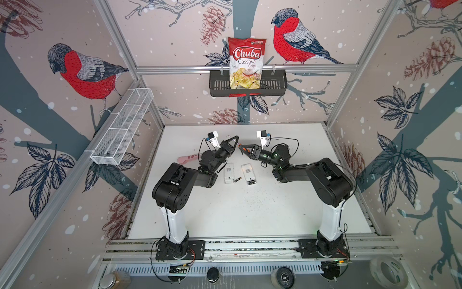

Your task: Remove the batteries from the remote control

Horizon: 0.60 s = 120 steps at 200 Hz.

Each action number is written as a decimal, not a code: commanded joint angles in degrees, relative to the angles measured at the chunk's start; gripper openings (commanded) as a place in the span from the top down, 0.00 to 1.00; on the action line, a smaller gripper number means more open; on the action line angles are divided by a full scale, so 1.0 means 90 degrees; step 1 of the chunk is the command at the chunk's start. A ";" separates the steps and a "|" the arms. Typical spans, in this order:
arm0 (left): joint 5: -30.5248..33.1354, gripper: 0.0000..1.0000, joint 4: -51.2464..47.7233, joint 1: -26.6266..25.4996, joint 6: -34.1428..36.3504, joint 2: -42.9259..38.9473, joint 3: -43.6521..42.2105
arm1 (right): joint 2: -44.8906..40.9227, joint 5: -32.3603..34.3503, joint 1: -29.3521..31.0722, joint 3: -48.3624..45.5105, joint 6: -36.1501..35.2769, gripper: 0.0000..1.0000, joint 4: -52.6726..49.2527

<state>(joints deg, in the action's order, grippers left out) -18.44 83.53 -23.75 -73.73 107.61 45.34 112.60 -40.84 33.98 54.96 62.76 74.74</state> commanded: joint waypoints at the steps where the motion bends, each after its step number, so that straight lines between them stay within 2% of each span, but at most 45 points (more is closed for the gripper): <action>1: -0.0019 1.00 0.0457 0.0026 -0.0069 -0.0021 -0.0015 | -0.0040 0.0055 0.0042 0.0055 -0.0128 0.37 -0.0010; 49: 0.0081 1.00 0.0670 0.0089 -0.0147 -0.0033 -0.0125 | -0.0121 0.0216 0.0082 -0.0057 -0.0109 0.37 0.0055; 120: 0.0338 1.00 0.1124 0.0090 -0.0323 0.0026 -0.0433 | -0.0042 0.0347 0.0158 0.0045 0.0066 0.49 0.0166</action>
<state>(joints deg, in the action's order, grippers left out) -16.45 88.51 -23.05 -76.47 107.90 42.39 112.03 -38.54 35.22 54.74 62.89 73.54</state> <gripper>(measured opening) 0.056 0.535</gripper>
